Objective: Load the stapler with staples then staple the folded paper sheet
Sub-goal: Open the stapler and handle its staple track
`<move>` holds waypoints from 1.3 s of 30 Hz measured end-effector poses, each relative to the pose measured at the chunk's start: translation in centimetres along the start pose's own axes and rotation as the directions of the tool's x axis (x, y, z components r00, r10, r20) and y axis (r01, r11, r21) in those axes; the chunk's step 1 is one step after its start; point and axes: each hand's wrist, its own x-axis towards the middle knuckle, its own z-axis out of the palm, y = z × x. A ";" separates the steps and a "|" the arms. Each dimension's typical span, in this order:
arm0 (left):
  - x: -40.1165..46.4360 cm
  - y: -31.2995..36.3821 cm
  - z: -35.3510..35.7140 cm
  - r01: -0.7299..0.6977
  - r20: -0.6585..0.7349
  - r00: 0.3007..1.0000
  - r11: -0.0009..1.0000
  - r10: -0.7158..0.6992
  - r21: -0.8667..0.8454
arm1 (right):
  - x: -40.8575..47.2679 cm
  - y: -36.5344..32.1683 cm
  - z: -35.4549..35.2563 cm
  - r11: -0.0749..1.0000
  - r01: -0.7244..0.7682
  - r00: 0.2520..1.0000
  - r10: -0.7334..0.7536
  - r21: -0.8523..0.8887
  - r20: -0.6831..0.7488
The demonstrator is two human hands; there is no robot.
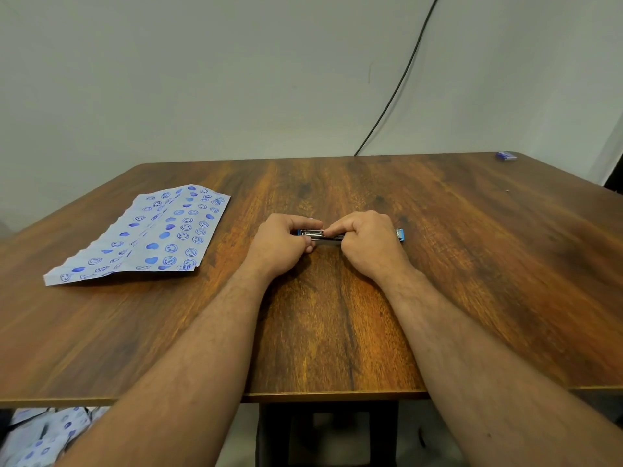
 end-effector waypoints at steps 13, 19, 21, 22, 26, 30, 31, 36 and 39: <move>-0.7 0.8 -0.1 0.007 -0.039 0.999 1.000 -0.008 -0.027 | 0.0 -0.5 -0.2 0.945 -0.278 0.960 0.267 -0.173 -0.086; -1.6 1.7 -0.4 -0.068 -0.034 0.997 0.995 0.071 0.075 | -0.1 -0.4 0.0 0.946 -0.234 0.972 0.223 -0.225 -0.073; -1.7 1.7 -0.2 -0.099 -0.052 0.993 0.993 0.102 0.060 | 0.1 -0.1 0.1 0.957 -0.216 0.976 0.207 -0.193 -0.069; -1.6 1.6 0.0 -0.110 -0.069 0.991 0.993 0.112 0.033 | 0.1 0.0 0.2 0.964 -0.203 0.979 0.195 -0.170 -0.063; -1.3 1.0 0.1 -0.163 -0.133 0.977 0.986 0.166 0.035 | 0.2 0.2 0.3 0.987 -0.128 0.990 0.121 -0.097 -0.078; -1.2 1.4 0.0 -0.204 -0.101 0.970 0.965 0.222 0.165 | 0.2 0.1 -0.1 0.995 -0.081 0.993 0.075 -0.065 -0.094; -1.2 1.4 0.0 -0.203 -0.097 0.970 0.964 0.222 0.173 | 0.2 0.0 -0.1 0.995 -0.077 0.993 0.071 -0.060 -0.097; -1.4 1.4 0.1 -0.205 -0.082 0.973 0.969 0.217 0.141 | 0.2 0.0 -0.1 0.997 -0.068 0.990 0.062 -0.040 -0.124; -1.4 1.3 0.2 -0.195 -0.082 0.974 0.966 0.211 0.168 | 0.1 0.0 -0.1 0.997 -0.064 0.991 0.058 -0.041 -0.120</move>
